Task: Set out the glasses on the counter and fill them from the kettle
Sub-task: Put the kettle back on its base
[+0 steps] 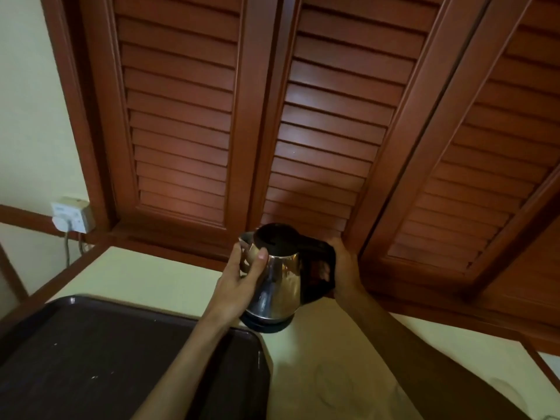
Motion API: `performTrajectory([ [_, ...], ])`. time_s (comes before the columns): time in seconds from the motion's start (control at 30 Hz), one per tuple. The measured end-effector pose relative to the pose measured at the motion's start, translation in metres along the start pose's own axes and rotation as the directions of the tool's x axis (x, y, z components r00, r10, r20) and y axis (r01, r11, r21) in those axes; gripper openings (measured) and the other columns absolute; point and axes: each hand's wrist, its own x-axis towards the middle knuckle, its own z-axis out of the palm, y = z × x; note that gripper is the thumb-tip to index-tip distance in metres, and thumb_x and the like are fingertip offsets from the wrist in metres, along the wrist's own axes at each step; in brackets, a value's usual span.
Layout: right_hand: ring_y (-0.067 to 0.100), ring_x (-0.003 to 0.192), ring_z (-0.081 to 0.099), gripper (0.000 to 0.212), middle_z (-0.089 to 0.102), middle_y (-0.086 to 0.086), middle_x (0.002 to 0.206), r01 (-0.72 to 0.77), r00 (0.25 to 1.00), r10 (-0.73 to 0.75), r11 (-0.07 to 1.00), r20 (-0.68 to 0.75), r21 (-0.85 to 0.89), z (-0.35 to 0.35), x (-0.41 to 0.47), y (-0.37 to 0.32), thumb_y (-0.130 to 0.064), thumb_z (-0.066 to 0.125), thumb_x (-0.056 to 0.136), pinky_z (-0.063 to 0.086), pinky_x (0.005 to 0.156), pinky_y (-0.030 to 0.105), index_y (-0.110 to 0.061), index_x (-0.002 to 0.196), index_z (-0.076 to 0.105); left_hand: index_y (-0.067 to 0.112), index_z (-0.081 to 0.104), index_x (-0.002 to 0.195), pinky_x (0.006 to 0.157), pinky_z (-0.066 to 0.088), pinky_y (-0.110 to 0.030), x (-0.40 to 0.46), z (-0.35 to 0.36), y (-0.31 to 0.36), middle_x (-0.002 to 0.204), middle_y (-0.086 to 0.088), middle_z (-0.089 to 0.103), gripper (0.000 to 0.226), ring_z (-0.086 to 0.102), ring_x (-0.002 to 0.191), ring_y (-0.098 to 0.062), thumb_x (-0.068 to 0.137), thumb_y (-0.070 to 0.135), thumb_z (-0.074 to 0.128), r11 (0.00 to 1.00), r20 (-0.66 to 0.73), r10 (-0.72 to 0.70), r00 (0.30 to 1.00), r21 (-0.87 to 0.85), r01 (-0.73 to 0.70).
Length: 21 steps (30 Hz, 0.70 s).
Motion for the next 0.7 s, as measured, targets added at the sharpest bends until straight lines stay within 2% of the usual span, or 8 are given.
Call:
performTrajectory([
  [0.07, 0.021, 0.043, 0.039, 0.04, 0.042, 0.005, 0.045, 0.0, 1.0, 0.0, 1.0, 0.0, -0.006, -0.002, 0.006, 0.005, -0.045, 0.063, 0.073, 0.033, 0.052, 0.034, -0.021, 0.042, 0.056, 0.041, 0.035, 0.155, 0.113, 0.047, -0.04, 0.005, 0.0, -0.008, 0.143, 0.008, 0.061, 0.094, 0.06, 0.128, -0.014, 0.076, 0.089, 0.053, 0.997, -0.01, 0.013, 1.0, 0.078, -0.012],
  [0.13, 0.024, 0.046, 0.04, 0.038, 0.043, 0.006, 0.048, 0.014, 1.0, -0.014, 1.0, -0.003, -0.007, -0.003, 0.012, 0.009, -0.045, 0.062, 0.074, 0.034, 0.054, 0.034, -0.022, 0.043, 0.056, 0.042, 0.043, 0.148, 0.102, 0.056, -0.041, 0.006, 0.0, -0.012, 0.127, 0.005, 0.069, 0.086, 0.068, 0.114, -0.016, 0.076, 0.087, 0.055, 0.994, -0.008, 0.044, 0.999, 0.098, -0.043],
  [0.2, 0.028, 0.056, 0.042, 0.036, 0.046, 0.009, 0.057, 0.017, 1.0, -0.016, 1.0, 0.015, -0.015, -0.003, 0.018, 0.012, -0.047, 0.062, 0.074, 0.037, 0.059, 0.038, -0.023, 0.047, 0.059, 0.042, 0.044, 0.142, 0.098, 0.057, -0.037, 0.005, 0.0, -0.012, 0.12, 0.011, 0.067, 0.072, 0.068, 0.11, -0.014, 0.081, 0.077, 0.061, 0.995, 0.004, 0.072, 0.997, 0.076, -0.072],
  [0.27, 0.028, 0.062, 0.045, 0.035, 0.048, 0.011, 0.064, -0.003, 1.0, 0.004, 1.0, 0.028, -0.027, -0.007, 0.023, 0.016, -0.051, 0.062, 0.072, 0.039, 0.065, 0.04, -0.023, 0.05, 0.063, 0.042, 0.038, 0.141, 0.101, 0.055, -0.037, 0.003, 0.0, -0.013, 0.123, 0.017, 0.063, 0.073, 0.066, 0.114, -0.012, 0.08, 0.072, 0.064, 0.998, 0.028, 0.051, 0.998, 0.042, -0.052],
  [0.37, 0.025, 0.047, 0.042, 0.043, 0.045, 0.009, 0.05, -0.021, 0.997, 0.026, 0.998, 0.068, -0.06, -0.018, 0.025, 0.02, -0.056, 0.058, 0.07, 0.039, 0.057, 0.035, -0.021, 0.045, 0.056, 0.045, 0.036, 0.132, 0.1, 0.054, -0.035, -0.004, 0.006, -0.018, 0.128, 0.014, 0.064, 0.07, 0.066, 0.116, -0.012, 0.078, 0.077, 0.066, 0.995, 0.03, 0.074, 0.997, 0.07, -0.076],
  [0.43, 0.02, 0.038, 0.037, 0.048, 0.04, 0.006, 0.042, -0.004, 0.995, 0.012, 0.997, 0.102, -0.079, -0.021, 0.023, 0.02, -0.054, 0.054, 0.074, 0.033, 0.049, 0.034, -0.018, 0.042, 0.049, 0.043, 0.035, 0.133, 0.098, 0.053, -0.031, -0.004, 0.008, -0.018, 0.129, 0.011, 0.065, 0.066, 0.066, 0.116, -0.012, 0.081, 0.071, 0.063, 0.992, 0.024, 0.092, 0.995, 0.088, -0.094],
  [0.57, 0.019, 0.04, 0.039, 0.045, 0.042, 0.007, 0.046, 0.013, 0.997, -0.009, 0.998, 0.072, -0.057, -0.011, 0.019, 0.016, -0.041, 0.052, 0.085, 0.032, 0.046, 0.029, -0.018, 0.047, 0.054, 0.039, 0.032, 0.14, 0.105, 0.054, -0.04, 0.004, 0.003, -0.023, 0.13, 0.018, 0.06, 0.072, 0.064, 0.121, -0.012, 0.084, 0.074, 0.061, 0.995, 0.035, 0.091, 0.995, 0.031, -0.092],
  [0.7, 0.017, 0.039, 0.037, 0.051, 0.041, 0.004, 0.044, 0.028, 0.997, -0.025, 0.998, 0.068, -0.052, -0.008, 0.022, 0.015, -0.028, 0.048, 0.097, 0.031, 0.044, 0.027, -0.018, 0.047, 0.053, 0.041, 0.023, 0.149, 0.107, 0.052, -0.036, -0.001, 0.002, -0.032, 0.134, 0.017, 0.059, 0.085, 0.061, 0.127, -0.01, 0.079, 0.074, 0.058, 0.998, 0.053, 0.068, 0.996, -0.001, -0.068],
])
